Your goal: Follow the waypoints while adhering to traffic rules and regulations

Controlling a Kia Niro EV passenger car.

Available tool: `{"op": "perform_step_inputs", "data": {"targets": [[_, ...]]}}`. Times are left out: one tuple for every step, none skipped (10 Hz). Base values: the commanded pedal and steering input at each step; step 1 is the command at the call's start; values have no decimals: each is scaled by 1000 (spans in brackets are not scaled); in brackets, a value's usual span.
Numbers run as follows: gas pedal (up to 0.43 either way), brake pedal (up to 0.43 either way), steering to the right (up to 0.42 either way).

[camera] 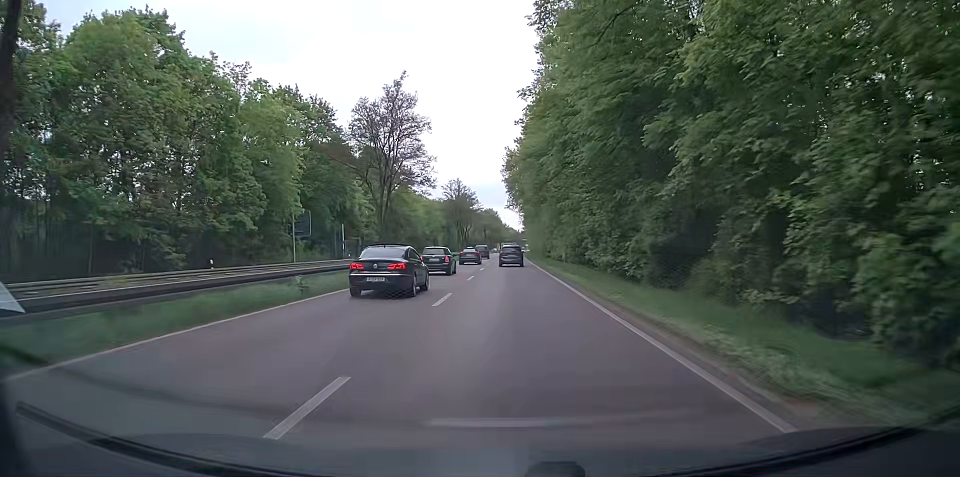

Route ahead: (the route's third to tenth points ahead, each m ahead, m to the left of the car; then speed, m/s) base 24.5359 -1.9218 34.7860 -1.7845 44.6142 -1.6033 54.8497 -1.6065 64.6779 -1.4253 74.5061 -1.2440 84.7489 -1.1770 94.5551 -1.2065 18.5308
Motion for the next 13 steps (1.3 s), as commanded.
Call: {"op": "perform_step_inputs", "data": {"targets": [[177,0,1],[177,0,1],[177,0,1],[177,0,1],[177,0,1],[177,0,1],[177,0,1],[177,0,1],[177,0,1],[177,0,1],[177,0,1],[177,0,1],[157,0,1]]}}
